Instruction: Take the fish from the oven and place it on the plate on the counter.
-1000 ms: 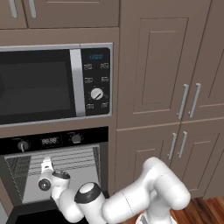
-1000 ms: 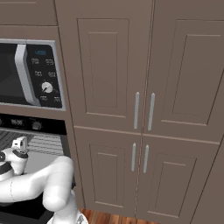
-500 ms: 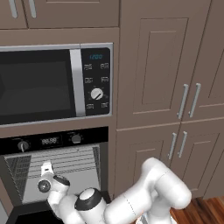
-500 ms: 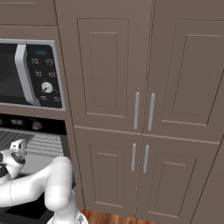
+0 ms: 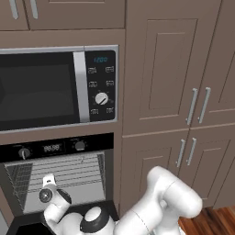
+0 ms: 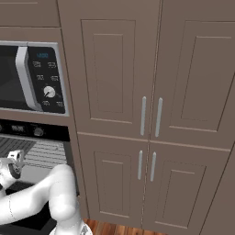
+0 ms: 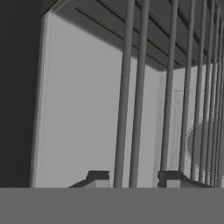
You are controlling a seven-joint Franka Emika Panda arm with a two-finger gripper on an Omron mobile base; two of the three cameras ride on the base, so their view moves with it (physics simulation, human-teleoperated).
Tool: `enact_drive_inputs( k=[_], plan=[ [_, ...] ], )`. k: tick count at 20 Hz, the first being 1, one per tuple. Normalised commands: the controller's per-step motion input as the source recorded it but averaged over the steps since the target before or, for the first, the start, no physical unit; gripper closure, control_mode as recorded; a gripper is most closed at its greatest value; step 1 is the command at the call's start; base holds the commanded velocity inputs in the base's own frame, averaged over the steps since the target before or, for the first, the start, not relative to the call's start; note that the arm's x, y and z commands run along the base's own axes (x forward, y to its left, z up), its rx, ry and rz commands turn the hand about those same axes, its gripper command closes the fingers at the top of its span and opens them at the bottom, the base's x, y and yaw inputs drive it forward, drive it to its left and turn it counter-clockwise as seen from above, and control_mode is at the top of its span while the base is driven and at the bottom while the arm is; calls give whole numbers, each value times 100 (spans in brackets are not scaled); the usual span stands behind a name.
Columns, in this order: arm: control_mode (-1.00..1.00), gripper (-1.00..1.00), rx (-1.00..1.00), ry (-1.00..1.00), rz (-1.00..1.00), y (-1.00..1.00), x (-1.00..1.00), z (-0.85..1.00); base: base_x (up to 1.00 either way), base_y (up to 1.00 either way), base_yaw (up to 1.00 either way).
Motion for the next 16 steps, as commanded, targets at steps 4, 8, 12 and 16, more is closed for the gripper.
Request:
enact_drive_inputs(
  k=[4, 8, 12, 16],
  plan=[
    [-100, 100, 0, 21, 0, 2, -58, -41, 0, 0, 0],
    [-100, 100, 0, 20, 0, 1, -64, -51, 0, 0, 0],
    [-100, 100, 0, 8, 0, 0, -77, -72, 0, 0, 0],
    [-100, 100, 0, 0, 0, 0, -86, -79, 0, 0, 0]
  ],
)
